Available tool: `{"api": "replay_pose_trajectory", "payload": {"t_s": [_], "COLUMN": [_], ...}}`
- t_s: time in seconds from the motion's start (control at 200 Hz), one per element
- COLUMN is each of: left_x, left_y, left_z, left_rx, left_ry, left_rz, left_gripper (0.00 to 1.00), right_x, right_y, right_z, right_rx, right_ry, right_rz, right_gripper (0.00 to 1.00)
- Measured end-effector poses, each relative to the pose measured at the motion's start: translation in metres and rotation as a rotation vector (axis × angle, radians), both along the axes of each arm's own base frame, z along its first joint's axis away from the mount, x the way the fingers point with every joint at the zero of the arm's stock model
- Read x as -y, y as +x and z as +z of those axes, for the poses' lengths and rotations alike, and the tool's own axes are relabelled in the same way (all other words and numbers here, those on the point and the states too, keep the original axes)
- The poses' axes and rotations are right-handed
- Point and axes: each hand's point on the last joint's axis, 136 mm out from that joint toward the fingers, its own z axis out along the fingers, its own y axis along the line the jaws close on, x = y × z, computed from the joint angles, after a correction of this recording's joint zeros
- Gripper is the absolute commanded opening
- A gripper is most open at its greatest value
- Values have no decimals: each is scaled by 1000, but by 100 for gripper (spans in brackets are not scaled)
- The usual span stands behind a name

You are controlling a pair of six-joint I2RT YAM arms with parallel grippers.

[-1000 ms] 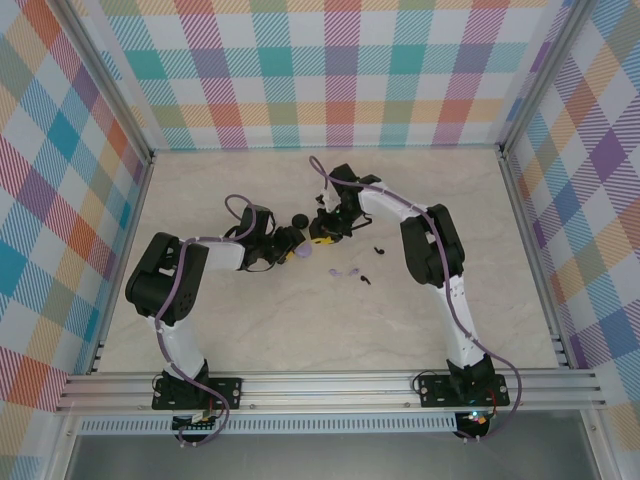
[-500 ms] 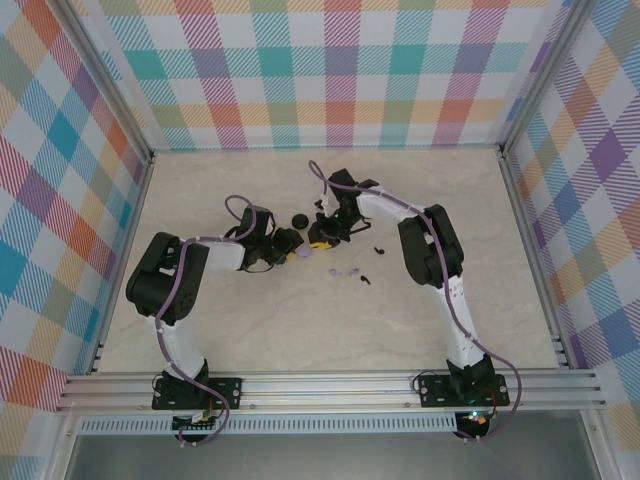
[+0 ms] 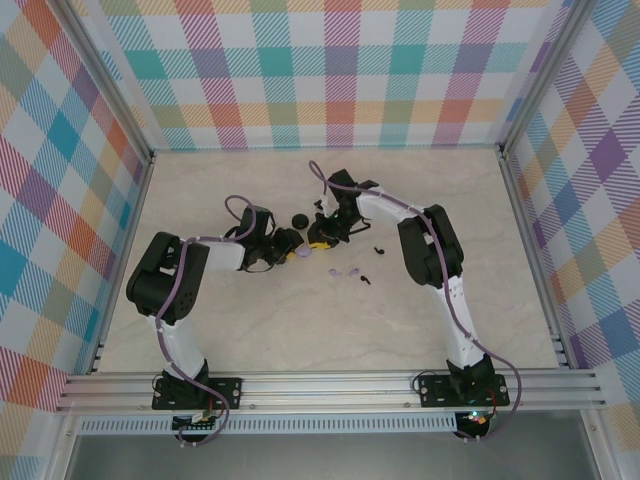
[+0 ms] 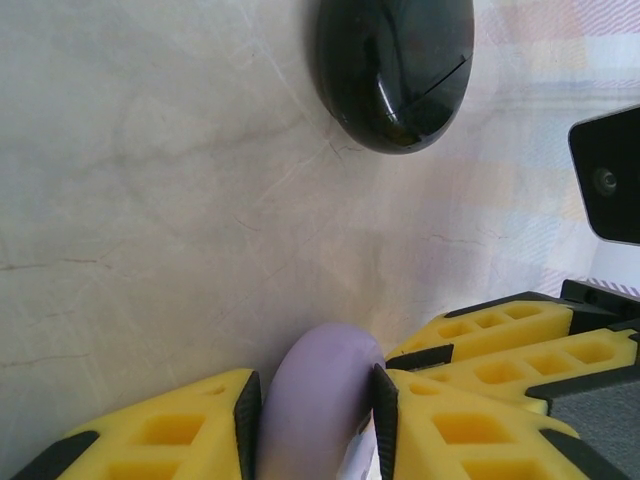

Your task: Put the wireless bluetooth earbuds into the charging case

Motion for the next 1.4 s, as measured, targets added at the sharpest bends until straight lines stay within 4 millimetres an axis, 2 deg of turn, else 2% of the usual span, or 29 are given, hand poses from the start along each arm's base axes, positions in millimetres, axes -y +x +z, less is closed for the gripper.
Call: {"api": "replay_pose_trajectory", "payload": {"t_s": [0.38, 0.55, 0.68, 0.865, 0.955, 1.06, 1.195, 1.31, 1.4], "left_x": [3, 4, 4, 3, 2, 1, 3, 10, 16], "left_y": [1, 2, 2, -1, -2, -4, 0, 6, 5], "left_z": [3, 5, 4, 6, 9, 23, 56, 101, 143], "left_rx": [-4, -5, -6, -7, -4, 29, 119, 245, 355], "left_ry": [-44, -62, -67, -66, -56, -46, -35, -55, -83], "left_rz": [21, 34, 39, 40, 37, 18, -26, -82, -141], "left_gripper": [28, 17, 13, 11, 9, 8, 9, 9, 9], "right_x": [1, 2, 3, 15, 25, 41, 68, 91, 105], "right_y": [2, 3, 3, -3, -7, -7, 3, 2, -4], "right_z": [-1, -1, 0, 0, 6, 29, 81, 126, 155], "right_rx": [-20, -27, -24, -36, -31, 13, 132, 241, 315], "right_ry": [11, 14, 20, 21, 26, 52, 138, 229, 289], "right_rz": [-29, -44, -56, -93, -112, -139, -177, -184, -173], "right_gripper": [17, 17, 18, 23, 26, 32, 41, 49, 51]}}
